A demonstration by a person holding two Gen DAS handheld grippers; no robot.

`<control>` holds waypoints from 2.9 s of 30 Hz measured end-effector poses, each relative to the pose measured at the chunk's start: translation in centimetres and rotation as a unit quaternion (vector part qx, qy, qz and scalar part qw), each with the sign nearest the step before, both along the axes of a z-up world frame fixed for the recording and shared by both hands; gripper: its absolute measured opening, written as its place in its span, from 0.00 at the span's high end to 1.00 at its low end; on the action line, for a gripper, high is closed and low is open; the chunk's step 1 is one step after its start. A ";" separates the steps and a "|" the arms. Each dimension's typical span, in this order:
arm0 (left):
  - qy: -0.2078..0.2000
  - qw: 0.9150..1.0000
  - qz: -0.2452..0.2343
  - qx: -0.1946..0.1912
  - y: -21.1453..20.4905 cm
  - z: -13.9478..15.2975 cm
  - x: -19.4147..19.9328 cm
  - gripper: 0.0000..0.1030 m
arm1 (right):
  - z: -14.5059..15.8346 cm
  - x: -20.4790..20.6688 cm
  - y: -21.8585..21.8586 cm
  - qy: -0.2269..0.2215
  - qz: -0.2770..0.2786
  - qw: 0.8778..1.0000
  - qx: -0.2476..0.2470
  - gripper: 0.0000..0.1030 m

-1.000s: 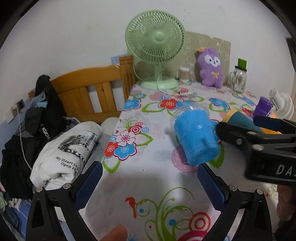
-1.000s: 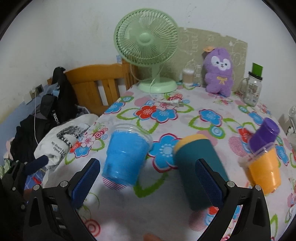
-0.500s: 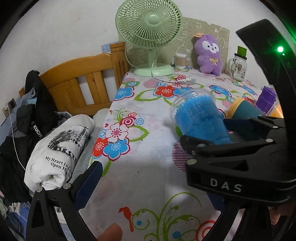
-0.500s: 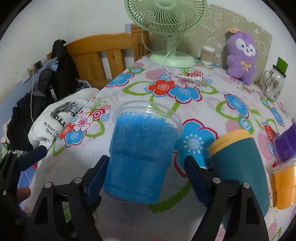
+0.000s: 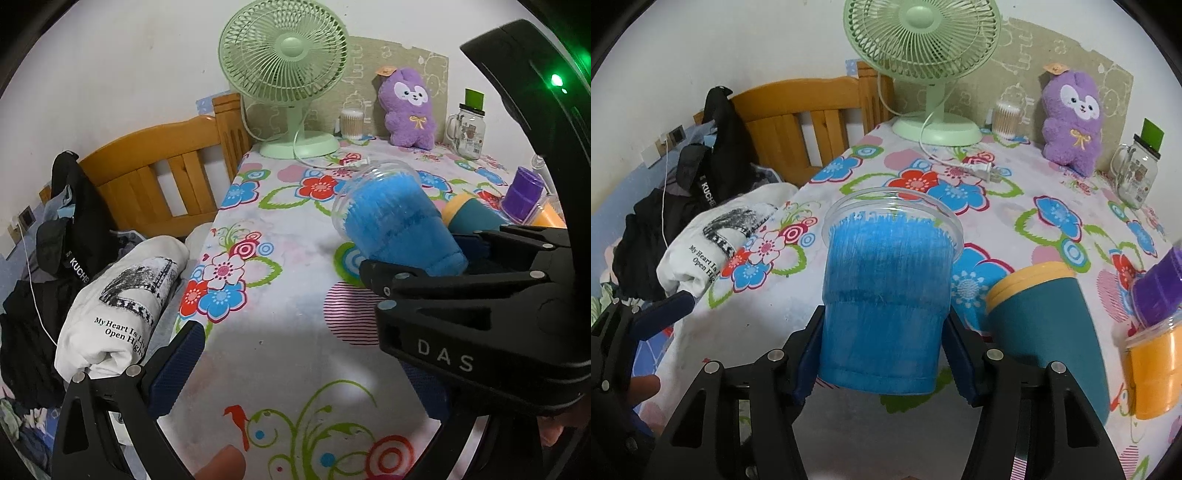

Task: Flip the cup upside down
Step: 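Close the right gripper around the blue cup's body, then lift the blue cup with the right gripper and tilt it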

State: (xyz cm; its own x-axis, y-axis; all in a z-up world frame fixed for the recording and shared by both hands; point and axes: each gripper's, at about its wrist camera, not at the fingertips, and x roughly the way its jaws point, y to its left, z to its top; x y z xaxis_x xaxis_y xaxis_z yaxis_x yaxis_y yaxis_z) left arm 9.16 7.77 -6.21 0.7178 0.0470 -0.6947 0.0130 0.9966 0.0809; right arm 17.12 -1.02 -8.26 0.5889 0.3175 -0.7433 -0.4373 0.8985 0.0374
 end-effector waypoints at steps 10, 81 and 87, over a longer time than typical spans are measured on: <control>-0.013 1.000 -0.011 0.011 -1.9 1.2 -1.1 0.00 | 1.6 -1.1 -1.2 -0.019 0.001 1.000 0.005 0.40; -0.006 0.999 -0.050 0.006 -10.8 0.0 -9.2 0.00 | 1.2 -10.0 -11.1 -0.027 -0.027 0.999 0.011 0.40; -0.001 0.999 -0.052 0.005 -11.3 -0.4 -9.7 0.00 | 0.9 -10.6 -11.7 -0.025 -0.030 0.999 0.014 0.40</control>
State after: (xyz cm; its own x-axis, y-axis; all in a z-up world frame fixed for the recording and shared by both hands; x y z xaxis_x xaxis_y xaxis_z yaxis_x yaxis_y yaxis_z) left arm -0.55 -3.54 -6.61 0.7204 -0.0212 -0.6933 0.1171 0.9889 0.0915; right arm 6.47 -12.75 -7.32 0.6440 0.3015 -0.7031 -0.3851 0.9219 0.0426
